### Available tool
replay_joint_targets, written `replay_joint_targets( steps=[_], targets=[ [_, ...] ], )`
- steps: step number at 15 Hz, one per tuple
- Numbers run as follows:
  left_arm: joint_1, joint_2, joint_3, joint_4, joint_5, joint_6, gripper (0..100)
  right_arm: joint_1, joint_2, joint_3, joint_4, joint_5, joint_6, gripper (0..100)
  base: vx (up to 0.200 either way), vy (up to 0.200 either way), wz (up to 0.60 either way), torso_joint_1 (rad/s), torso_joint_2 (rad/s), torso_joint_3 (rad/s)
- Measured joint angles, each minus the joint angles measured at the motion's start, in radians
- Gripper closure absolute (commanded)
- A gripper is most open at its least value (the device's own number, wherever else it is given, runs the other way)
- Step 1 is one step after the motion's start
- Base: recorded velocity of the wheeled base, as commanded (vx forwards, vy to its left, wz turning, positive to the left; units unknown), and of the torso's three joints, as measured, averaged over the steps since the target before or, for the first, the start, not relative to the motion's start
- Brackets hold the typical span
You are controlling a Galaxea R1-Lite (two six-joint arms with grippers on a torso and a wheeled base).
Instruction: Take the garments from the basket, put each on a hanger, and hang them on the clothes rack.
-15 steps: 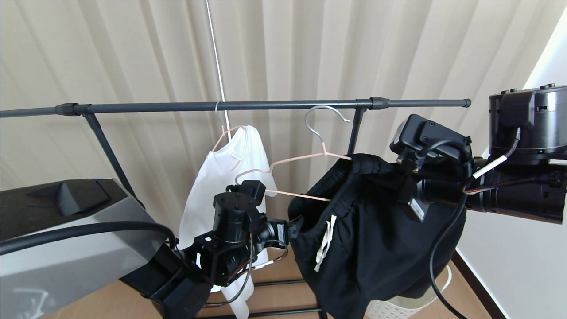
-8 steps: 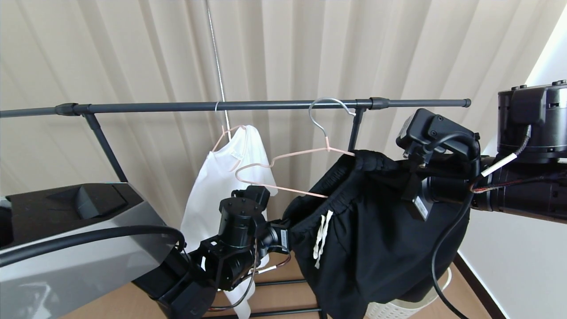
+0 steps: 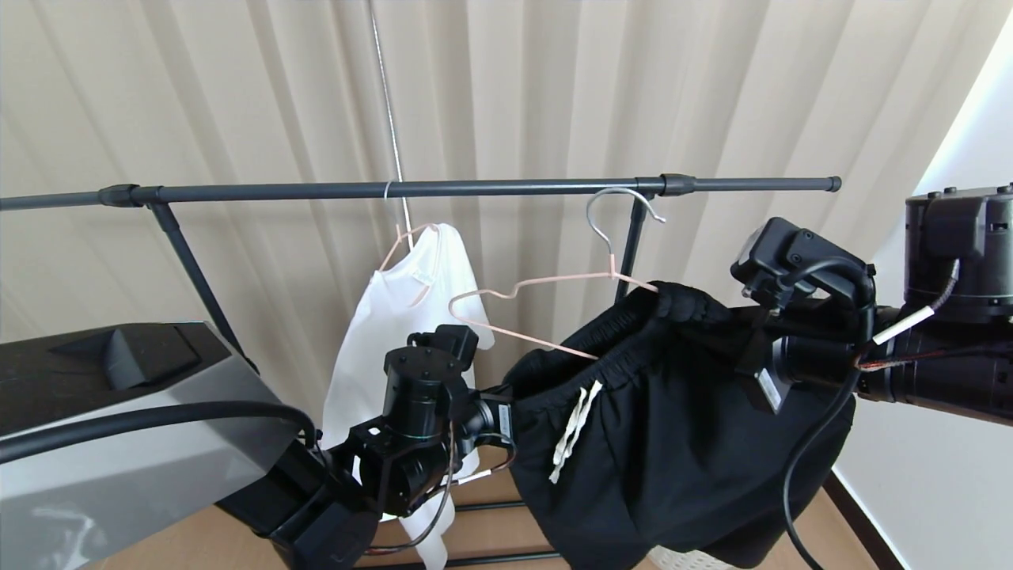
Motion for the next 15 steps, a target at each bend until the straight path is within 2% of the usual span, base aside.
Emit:
replay_joint_targets(
  steps=[3,5,8,15],
  targets=[
    [0.007,-0.026,0.006,0.000,0.014,0.018,100,-0.028,-0.012,0.114,-0.157,0.011,0.064,100,0.000,0.000,0.00,0.000,0.00,0.000],
    [0.017,-0.040,0.009,-0.001,0.026,0.027,100,-0.061,-0.016,0.178,-0.214,0.063,0.087,100,0.000,0.000,0.00,0.000,0.00,0.000],
    [0.034,-0.055,0.009,-0.002,0.028,0.029,100,-0.090,-0.020,0.199,-0.217,0.071,0.090,100,0.000,0.000,0.00,0.000,0.00,0.000],
    [0.074,-0.061,0.003,-0.004,0.028,0.045,100,-0.098,-0.046,0.223,-0.210,0.078,0.090,100,0.000,0.000,0.00,0.000,0.00,0.000]
  ],
)
